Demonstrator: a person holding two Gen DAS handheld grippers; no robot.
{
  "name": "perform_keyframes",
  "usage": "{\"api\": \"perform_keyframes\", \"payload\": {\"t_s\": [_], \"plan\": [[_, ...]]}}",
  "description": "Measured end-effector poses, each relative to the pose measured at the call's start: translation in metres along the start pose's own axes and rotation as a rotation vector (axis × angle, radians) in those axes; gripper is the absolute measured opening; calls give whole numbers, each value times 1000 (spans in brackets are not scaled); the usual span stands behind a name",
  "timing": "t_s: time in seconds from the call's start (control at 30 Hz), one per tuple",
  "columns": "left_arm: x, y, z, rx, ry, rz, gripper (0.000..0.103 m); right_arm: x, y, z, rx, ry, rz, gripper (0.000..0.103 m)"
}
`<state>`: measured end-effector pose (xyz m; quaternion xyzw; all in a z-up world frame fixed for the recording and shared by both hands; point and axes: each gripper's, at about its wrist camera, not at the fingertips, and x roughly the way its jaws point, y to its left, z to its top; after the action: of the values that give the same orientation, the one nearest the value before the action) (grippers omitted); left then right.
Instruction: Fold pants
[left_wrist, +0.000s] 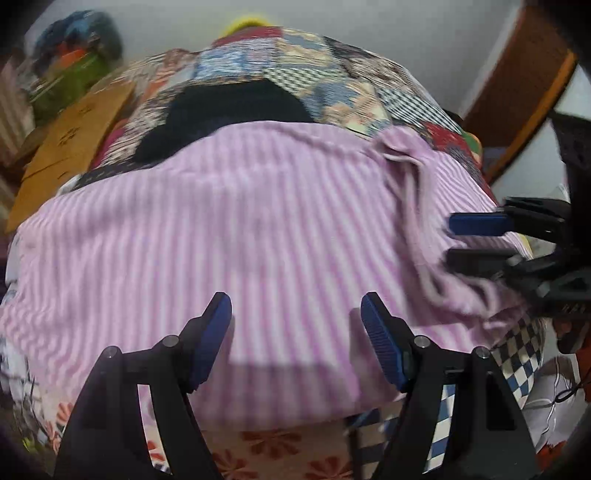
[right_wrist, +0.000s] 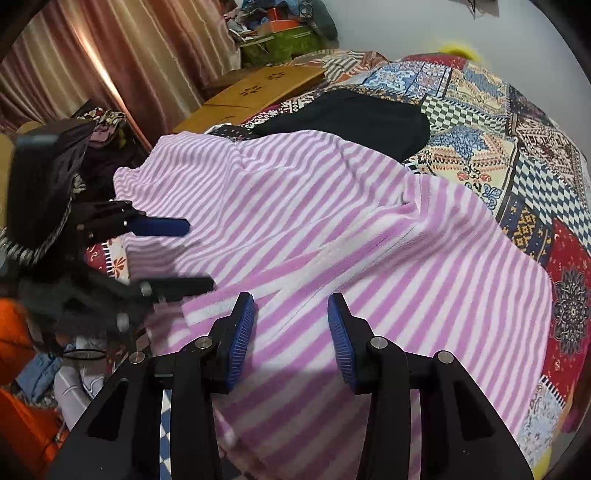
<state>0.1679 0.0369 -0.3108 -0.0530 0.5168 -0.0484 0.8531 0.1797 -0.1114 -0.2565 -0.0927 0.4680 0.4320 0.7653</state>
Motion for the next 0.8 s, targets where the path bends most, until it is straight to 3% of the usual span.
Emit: {"api": "perform_keyframes", "payload": {"t_s": [0.17, 0.33, 0.5, 0.6, 0.8], "plan": [[-5, 21, 11, -61, -42, 18, 73, -24, -27, 9, 45, -62, -92, 38], [3, 25, 26, -96, -59, -7, 73, -4, -63, 22, 42, 2, -221, 41], [11, 28, 31, -103, -67, 10, 73, 37, -80, 42, 36, 87, -193, 41], [14, 34, 29, -103, -63, 48, 73, 50, -78, 60, 16, 75, -158, 41], [4, 64, 23, -168, -79, 87, 73, 55, -89, 82, 95, 77, -72, 45]]}}
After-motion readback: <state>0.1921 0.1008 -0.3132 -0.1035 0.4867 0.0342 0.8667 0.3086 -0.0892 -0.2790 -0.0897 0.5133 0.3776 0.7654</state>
